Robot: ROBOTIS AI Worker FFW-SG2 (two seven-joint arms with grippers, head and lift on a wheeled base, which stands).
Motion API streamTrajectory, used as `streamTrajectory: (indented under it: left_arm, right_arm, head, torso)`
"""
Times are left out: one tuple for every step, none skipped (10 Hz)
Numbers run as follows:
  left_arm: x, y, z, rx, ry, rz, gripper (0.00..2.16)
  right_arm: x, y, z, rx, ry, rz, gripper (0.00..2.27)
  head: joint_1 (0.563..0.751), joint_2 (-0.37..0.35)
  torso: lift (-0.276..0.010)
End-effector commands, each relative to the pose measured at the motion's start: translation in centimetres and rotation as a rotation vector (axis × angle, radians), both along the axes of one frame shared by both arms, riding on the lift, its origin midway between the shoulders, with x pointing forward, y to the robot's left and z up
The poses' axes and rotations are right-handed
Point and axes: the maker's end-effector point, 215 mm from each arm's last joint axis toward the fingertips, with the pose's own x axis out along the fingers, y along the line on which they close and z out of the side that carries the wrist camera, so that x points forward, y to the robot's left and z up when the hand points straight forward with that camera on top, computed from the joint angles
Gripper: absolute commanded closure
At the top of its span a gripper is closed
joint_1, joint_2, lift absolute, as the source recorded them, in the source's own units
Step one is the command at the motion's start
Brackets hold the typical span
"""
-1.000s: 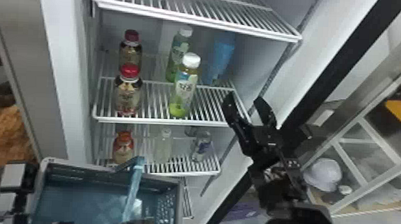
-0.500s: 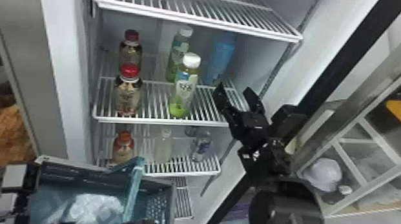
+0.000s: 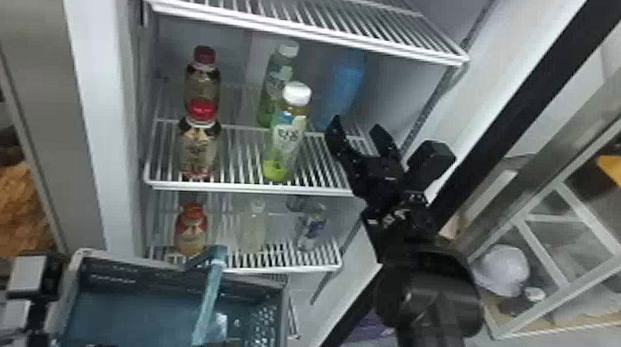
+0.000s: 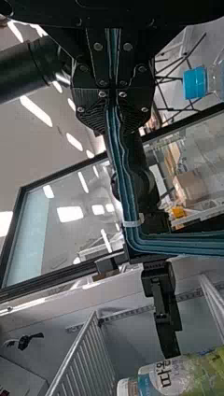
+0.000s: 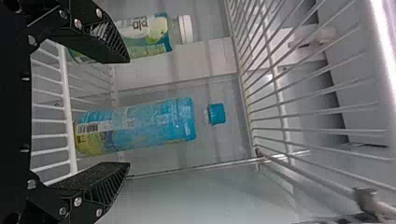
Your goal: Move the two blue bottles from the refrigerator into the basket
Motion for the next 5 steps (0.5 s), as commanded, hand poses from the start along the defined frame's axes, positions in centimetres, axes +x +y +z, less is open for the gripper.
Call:
streamTrajectory:
  left_arm:
    - [0.0,0.0,-0.1,0.0,0.002,0.0,1.17]
    - [0.0,0.0,-0.1,0.003,0.002,0.0,1.17]
    - [0.0,0.0,-0.2,0.003,0.005,-0.001,1.17]
    - [0.0,-0.1,-0.1,0.0,0.003,-0.003,1.17]
    - [0.1,0.0,-0.1,0.0,0.003,-0.002,1.17]
  right_arm:
    - [1.0,-0.2,-0.5,0.005,0.015,-0.002,0.24]
    - [1.6,-0.4,-0.5,0.005,0.018,-0.007,0.24]
    - [2.2,-0.5,-0.5,0.006,0.021,-0.011,0.24]
    - [2.7,-0.7,0.0,0.001,0.017,-0.015,0.24]
    - [3.2,-0.9,0.3,-0.004,0.018,-0.019,0.24]
  head:
    - [0.695,-0.35]
    - [0.695,-0.35]
    - [0.695,-0.35]
    - [0.695,-0.35]
    - [0.695,-0.35]
  torso:
    - [0.0]
    - [0.0]
    - [0.0]
    - [0.0]
    - [0.0]
